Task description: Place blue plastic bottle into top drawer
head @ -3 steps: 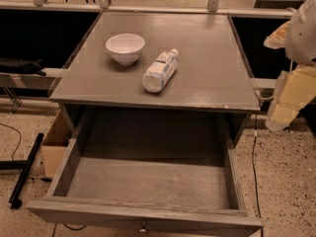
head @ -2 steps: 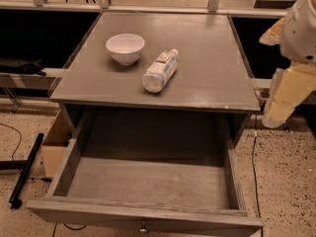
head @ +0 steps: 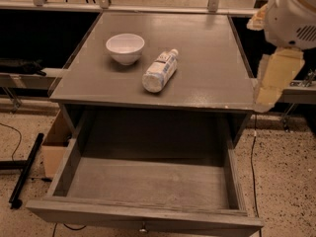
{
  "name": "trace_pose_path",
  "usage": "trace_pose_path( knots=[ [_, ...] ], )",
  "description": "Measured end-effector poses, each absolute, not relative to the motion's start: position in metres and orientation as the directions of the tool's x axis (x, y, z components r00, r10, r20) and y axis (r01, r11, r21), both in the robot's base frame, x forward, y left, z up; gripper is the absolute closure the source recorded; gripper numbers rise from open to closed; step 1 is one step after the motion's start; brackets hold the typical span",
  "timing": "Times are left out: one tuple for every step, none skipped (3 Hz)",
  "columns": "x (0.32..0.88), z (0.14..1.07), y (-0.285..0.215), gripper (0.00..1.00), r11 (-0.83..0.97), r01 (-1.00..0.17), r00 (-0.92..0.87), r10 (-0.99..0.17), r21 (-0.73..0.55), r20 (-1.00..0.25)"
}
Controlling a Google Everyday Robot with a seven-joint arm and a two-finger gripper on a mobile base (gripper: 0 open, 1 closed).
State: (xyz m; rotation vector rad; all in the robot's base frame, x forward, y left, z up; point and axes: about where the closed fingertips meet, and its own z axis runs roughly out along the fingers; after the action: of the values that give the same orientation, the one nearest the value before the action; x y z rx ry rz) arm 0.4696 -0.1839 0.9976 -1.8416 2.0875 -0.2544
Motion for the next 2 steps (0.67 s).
trace_pose_path(
  knots=[
    [0.481,1.001,-0.179,0.0,0.115,-0.922,-0.073,-0.989,-0.369,-0.126],
    [0.495,0.999,-0.18,0.0,0.11,-0.922,-0.067,-0.989,-0.372,-0.128]
  ],
)
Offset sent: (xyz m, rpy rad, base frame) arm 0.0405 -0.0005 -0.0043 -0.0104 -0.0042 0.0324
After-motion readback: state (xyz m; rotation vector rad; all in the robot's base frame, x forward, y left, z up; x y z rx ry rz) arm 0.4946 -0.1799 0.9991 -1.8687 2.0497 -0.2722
